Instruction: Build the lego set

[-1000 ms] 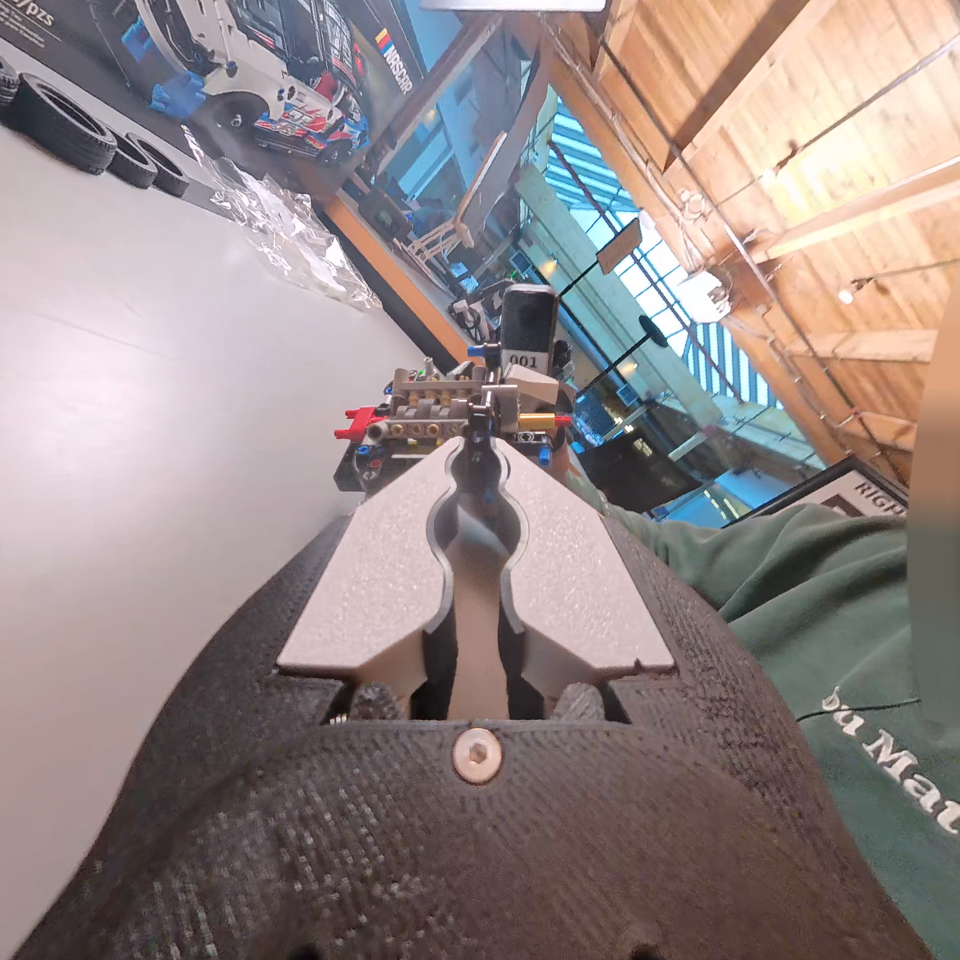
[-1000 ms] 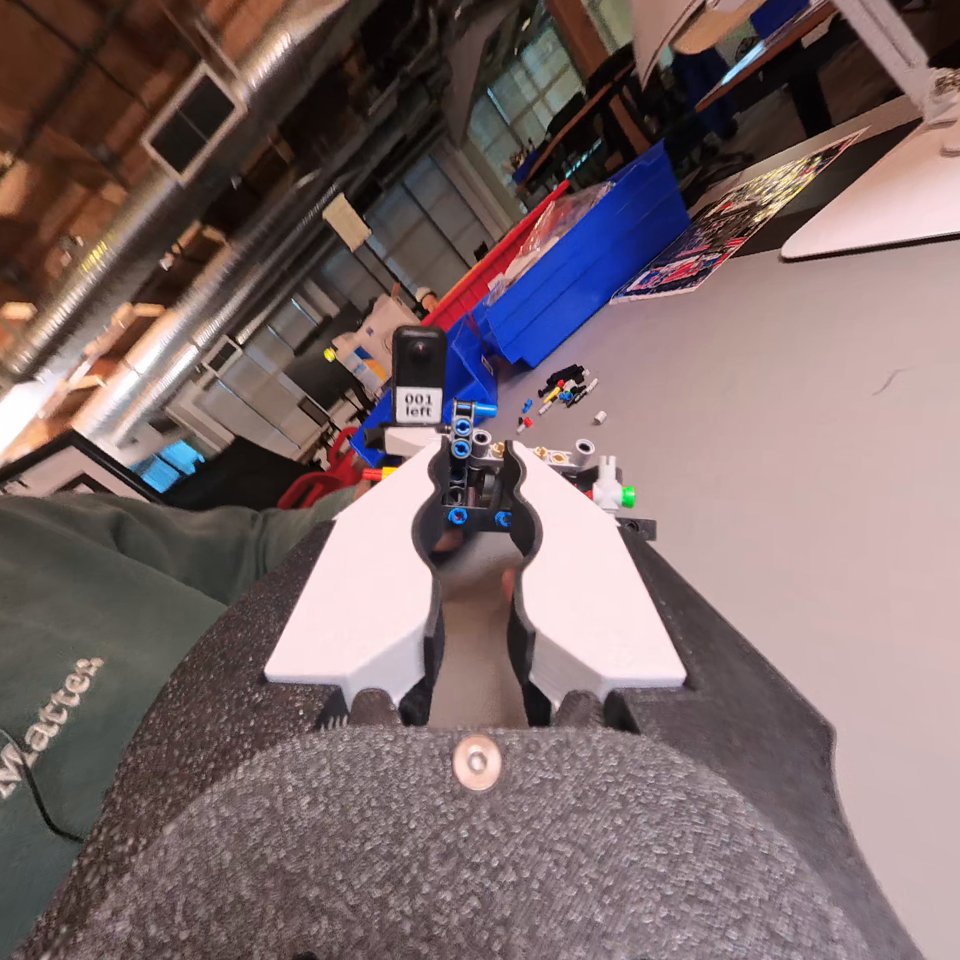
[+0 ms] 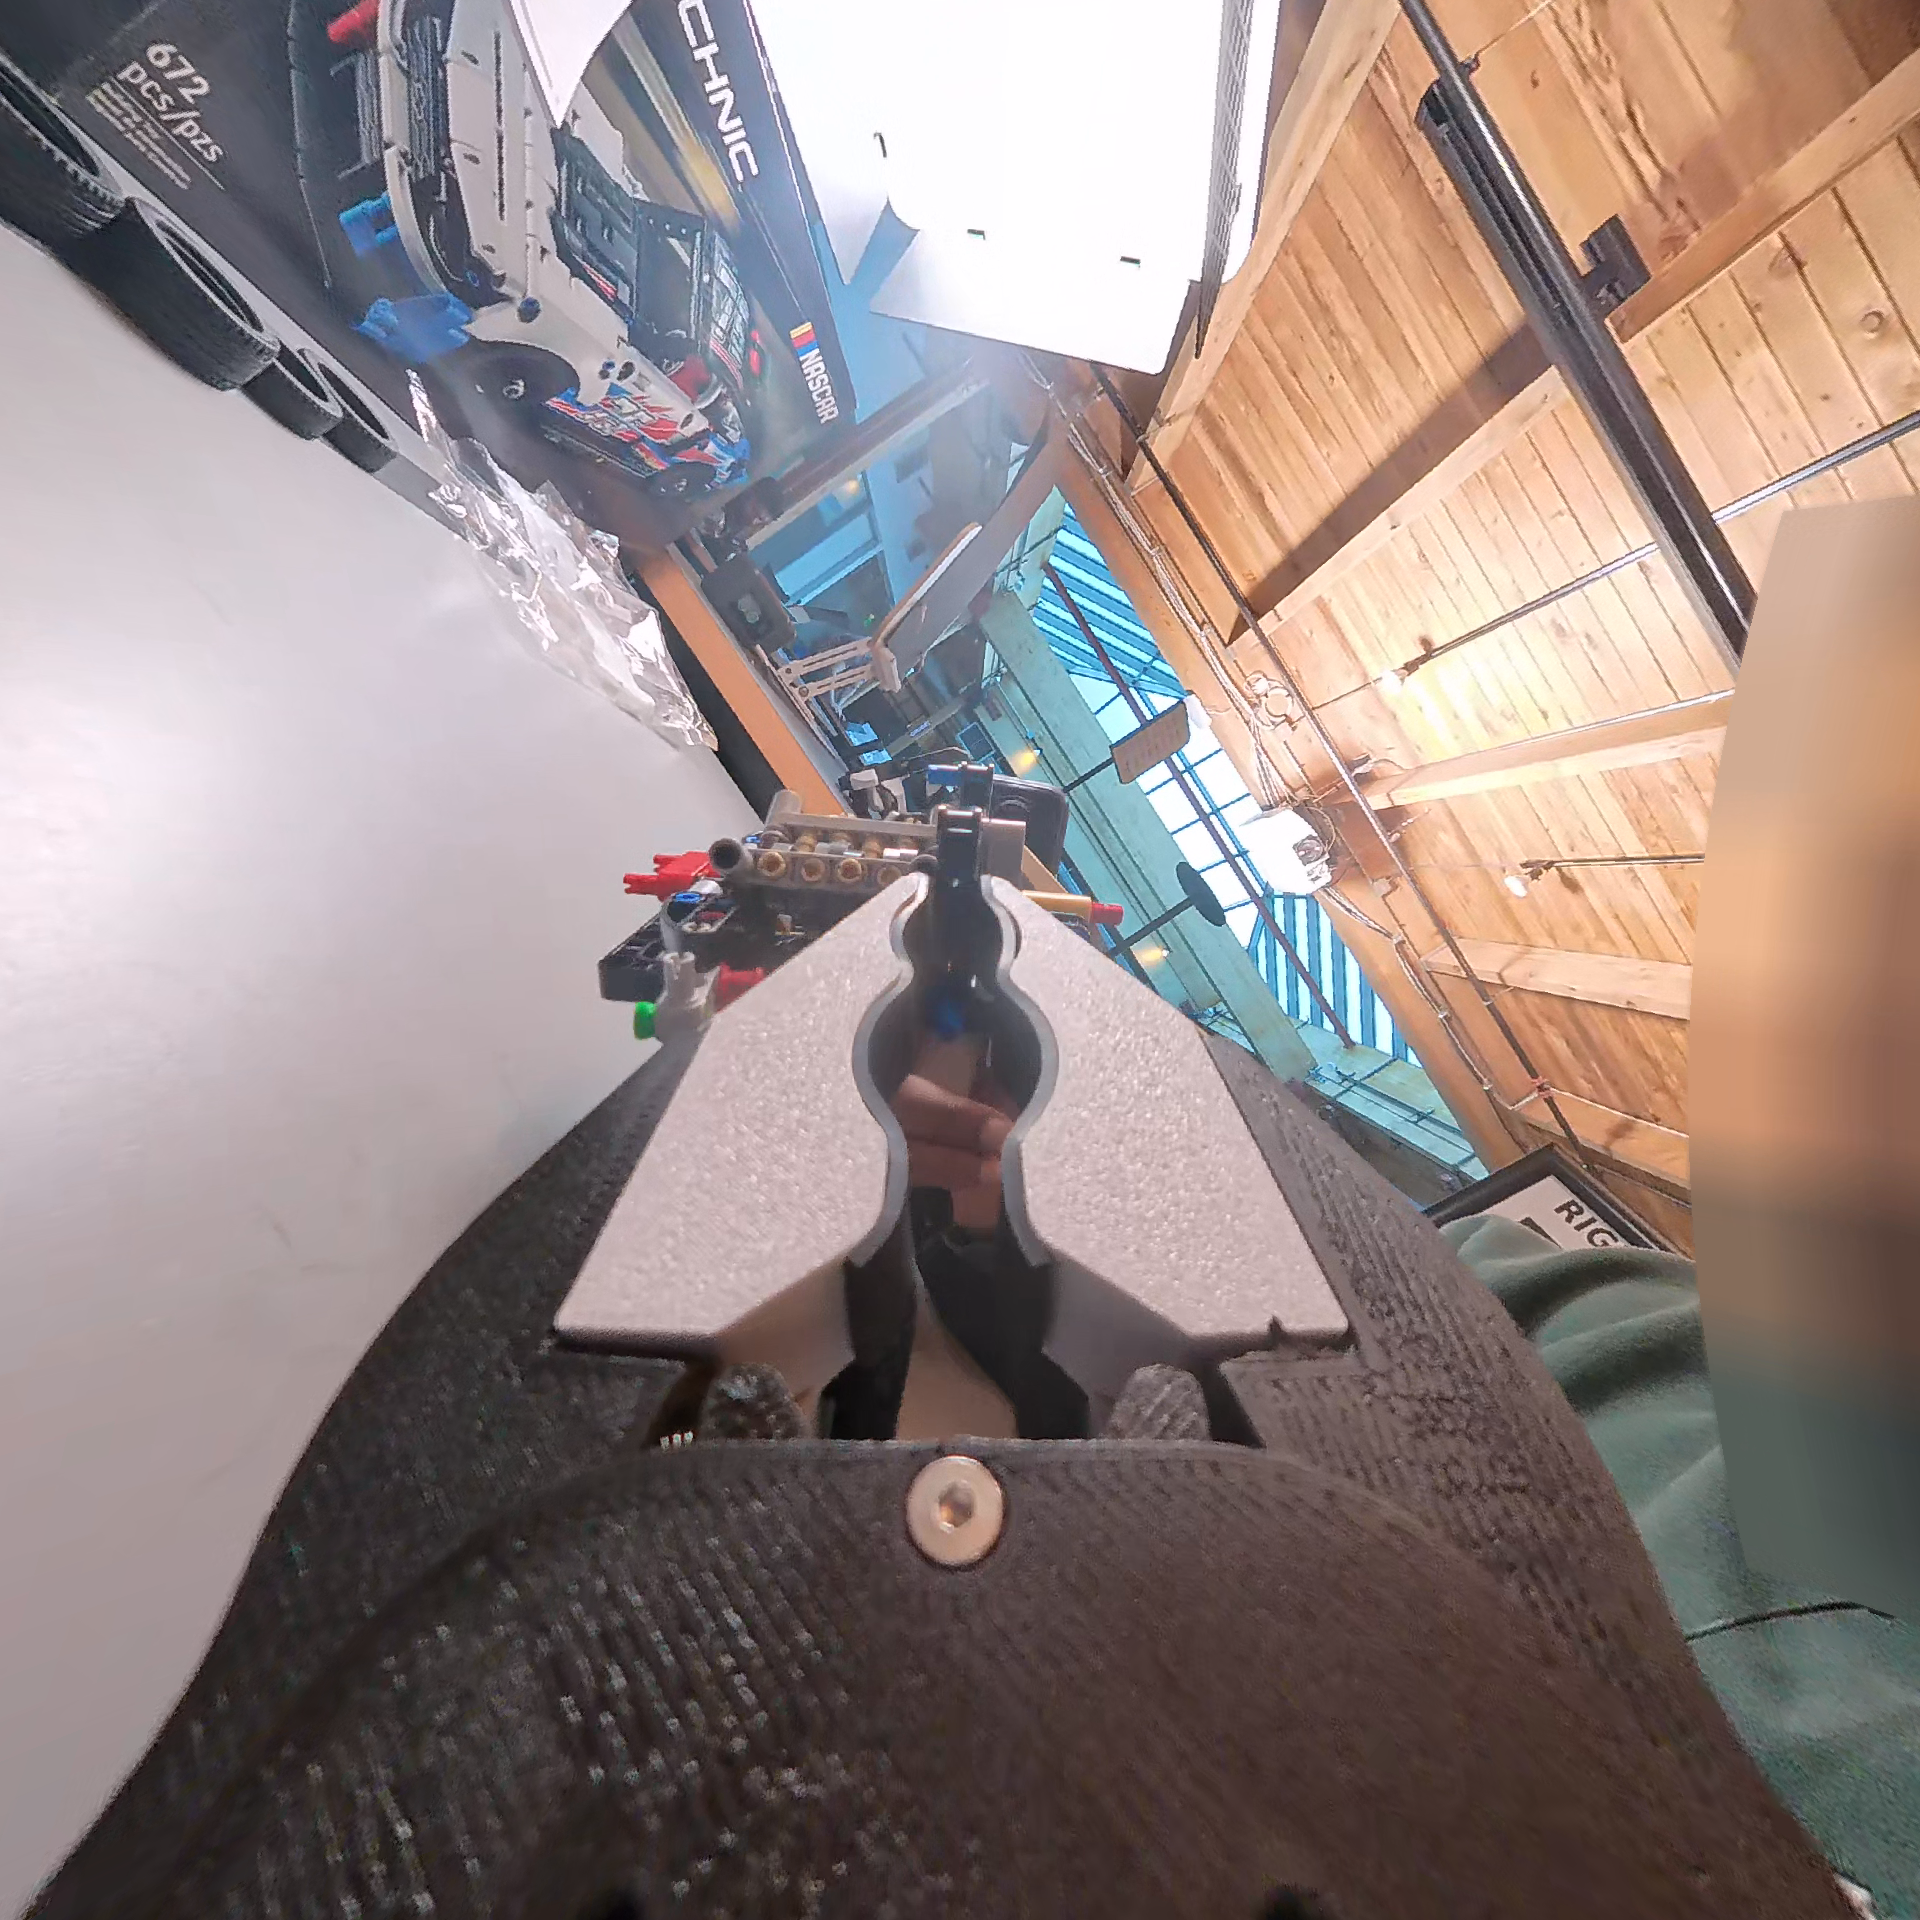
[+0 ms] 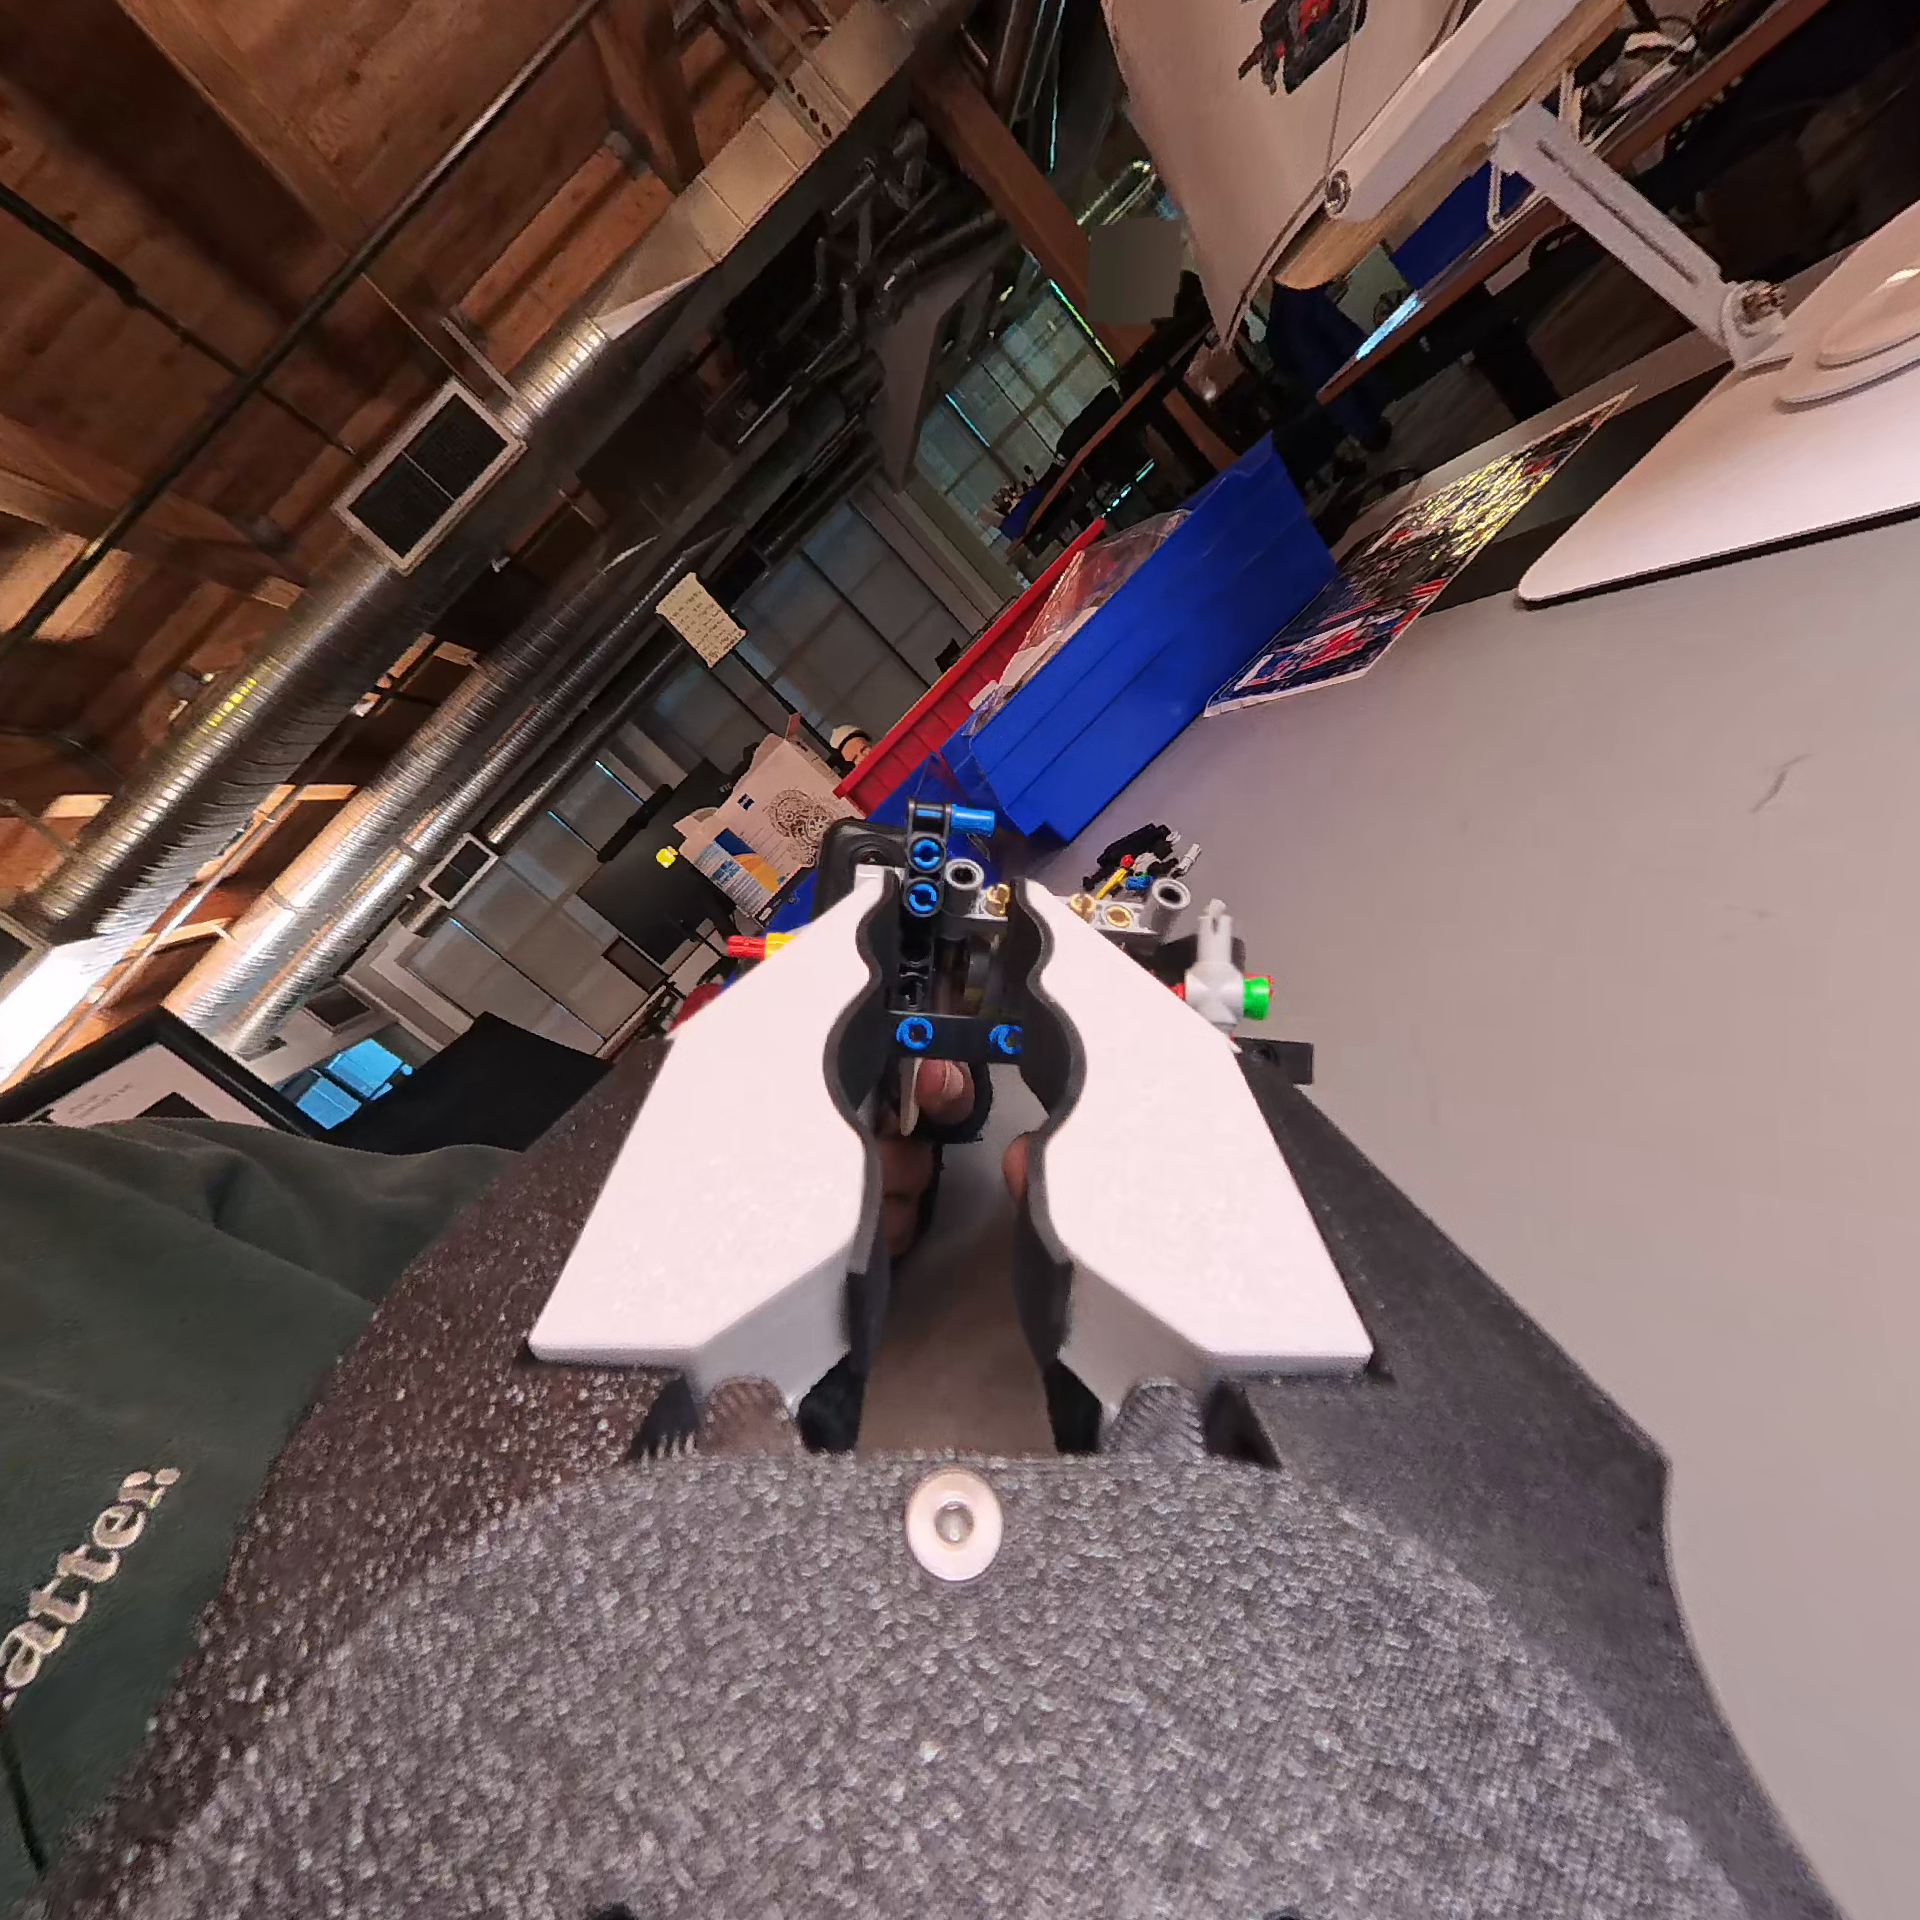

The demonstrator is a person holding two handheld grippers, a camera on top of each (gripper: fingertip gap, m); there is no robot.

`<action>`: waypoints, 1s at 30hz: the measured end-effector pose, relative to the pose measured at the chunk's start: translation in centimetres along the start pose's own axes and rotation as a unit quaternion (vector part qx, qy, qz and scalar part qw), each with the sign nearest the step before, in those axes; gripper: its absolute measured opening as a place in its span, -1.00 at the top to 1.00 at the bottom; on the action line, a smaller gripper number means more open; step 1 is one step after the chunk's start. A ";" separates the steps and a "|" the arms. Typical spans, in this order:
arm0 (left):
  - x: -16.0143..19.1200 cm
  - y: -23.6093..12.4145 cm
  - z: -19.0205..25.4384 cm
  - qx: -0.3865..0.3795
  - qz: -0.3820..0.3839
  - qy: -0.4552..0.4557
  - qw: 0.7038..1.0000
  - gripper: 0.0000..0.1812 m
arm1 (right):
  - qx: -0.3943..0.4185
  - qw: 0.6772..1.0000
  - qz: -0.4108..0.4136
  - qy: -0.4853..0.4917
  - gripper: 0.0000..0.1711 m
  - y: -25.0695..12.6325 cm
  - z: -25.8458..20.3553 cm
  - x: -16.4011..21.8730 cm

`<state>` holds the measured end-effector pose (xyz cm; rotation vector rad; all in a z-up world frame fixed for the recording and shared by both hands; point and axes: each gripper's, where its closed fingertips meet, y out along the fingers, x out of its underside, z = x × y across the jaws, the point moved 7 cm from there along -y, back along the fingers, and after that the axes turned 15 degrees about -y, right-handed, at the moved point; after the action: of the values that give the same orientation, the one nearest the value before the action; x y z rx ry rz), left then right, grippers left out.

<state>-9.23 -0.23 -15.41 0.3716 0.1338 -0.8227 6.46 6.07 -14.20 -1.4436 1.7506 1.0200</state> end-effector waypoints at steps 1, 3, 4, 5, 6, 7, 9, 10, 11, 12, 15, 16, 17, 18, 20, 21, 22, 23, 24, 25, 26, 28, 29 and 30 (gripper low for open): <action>0.0 0.0 0.0 -0.001 -0.004 0.000 1.000 0.95 | 0.001 1.000 -0.002 -0.006 0.78 0.0 0.0 0.0; 0.2 -0.1 -0.1 -0.011 -0.026 0.010 1.000 0.95 | 0.001 1.000 -0.013 -0.018 0.78 -0.1 -0.1 -0.1; 0.2 -0.1 0.0 -0.017 -0.035 0.019 0.999 0.94 | -0.001 0.999 -0.025 -0.029 0.78 -0.1 -0.2 -0.1; 0.2 -0.1 0.0 -0.024 -0.043 0.029 0.998 0.94 | -0.003 0.999 -0.035 -0.041 0.78 -0.2 -0.3 -0.2; 0.2 -0.2 0.0 -0.033 -0.048 0.039 0.998 0.95 | 0.000 0.997 -0.046 -0.054 0.78 -0.3 -0.3 -0.1; 0.2 -0.2 0.0 -0.037 -0.049 0.044 0.997 0.95 | 0.002 0.996 -0.054 -0.065 0.78 -0.3 -0.4 0.0; 0.1 -0.4 0.0 -0.036 -0.051 0.038 0.997 0.94 | 0.005 0.995 -0.071 -0.075 0.78 -0.4 -0.5 0.4; 0.1 -0.4 -0.1 -0.043 -0.059 0.042 0.996 0.94 | 0.007 0.993 -0.083 -0.081 0.78 -0.4 -0.5 0.7; 0.2 -0.5 -0.1 -0.054 -0.072 0.053 0.994 0.94 | 0.011 0.991 -0.095 -0.094 0.77 -0.5 -0.5 0.9; 0.3 -0.5 -0.1 -0.064 -0.088 0.066 0.992 0.94 | 0.012 0.989 -0.101 -0.109 0.77 -0.5 -0.6 0.9; 0.8 -0.5 -0.2 -0.084 -0.122 0.090 0.985 0.95 | 0.014 0.985 -0.113 -0.131 0.76 -0.5 -0.7 0.8; 1.0 -0.5 -0.3 -0.088 -0.126 0.096 0.984 0.95 | 0.012 0.984 -0.118 -0.131 0.76 -0.5 -0.7 1.0; 1.1 -0.5 -0.3 -0.091 -0.126 0.099 0.983 0.95 | 0.012 0.984 -0.121 -0.130 0.76 -0.6 -0.7 1.1; 1.1 -0.5 -0.4 -0.095 -0.127 0.101 0.982 0.95 | 0.015 0.982 -0.126 -0.137 0.76 -0.6 -0.7 1.2; 1.1 -0.6 -0.6 -0.104 -0.127 0.103 0.981 0.95 | 0.022 0.980 -0.132 -0.149 0.76 -0.6 -0.8 1.4; 1.1 -0.7 -0.7 -0.106 -0.127 0.103 0.981 0.95 | 0.024 0.979 -0.136 -0.151 0.76 -0.6 -0.7 1.5; 1.1 -0.7 -0.8 -0.105 -0.126 0.101 0.981 0.95 | 0.024 0.979 -0.138 -0.150 0.76 -0.6 -0.7 1.6; 1.0 -0.8 -0.7 -0.104 -0.124 0.101 0.982 0.95 | 0.023 0.979 -0.138 -0.146 0.76 -0.6 -0.7 1.7; 0.9 -0.8 -0.7 -0.102 -0.122 0.100 0.982 0.95 | 0.022 0.980 -0.140 -0.142 0.76 -0.6 -0.6 1.9; 0.8 -0.8 -0.7 -0.098 -0.120 0.100 0.983 0.95 | 0.021 0.980 -0.143 -0.139 0.76 -0.6 -0.6 2.1; 0.7 -0.9 -0.6 -0.094 -0.119 0.101 0.983 0.95 | 0.020 0.979 -0.150 -0.135 0.75 -0.5 -0.6 2.3; 0.5 -0.8 -0.1 -0.086 -0.121 0.111 0.983 0.94 | 0.010 0.978 -0.167 -0.123 0.75 -0.3 -0.6 3.1; 0.4 -0.8 0.0 -0.087 -0.125 0.119 0.981 0.95 | 0.008 0.981 -0.159 -0.114 0.75 -0.2 -0.6 3.0; 0.4 -0.8 0.1 -0.089 -0.131 0.123 0.980 0.94 | 0.006 0.982 -0.152 -0.112 0.75 -0.2 -0.5 2.8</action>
<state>-9.59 -1.02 -15.65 0.2879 0.4927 -1.0135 6.12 4.22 -16.39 -1.4718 1.3267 0.9621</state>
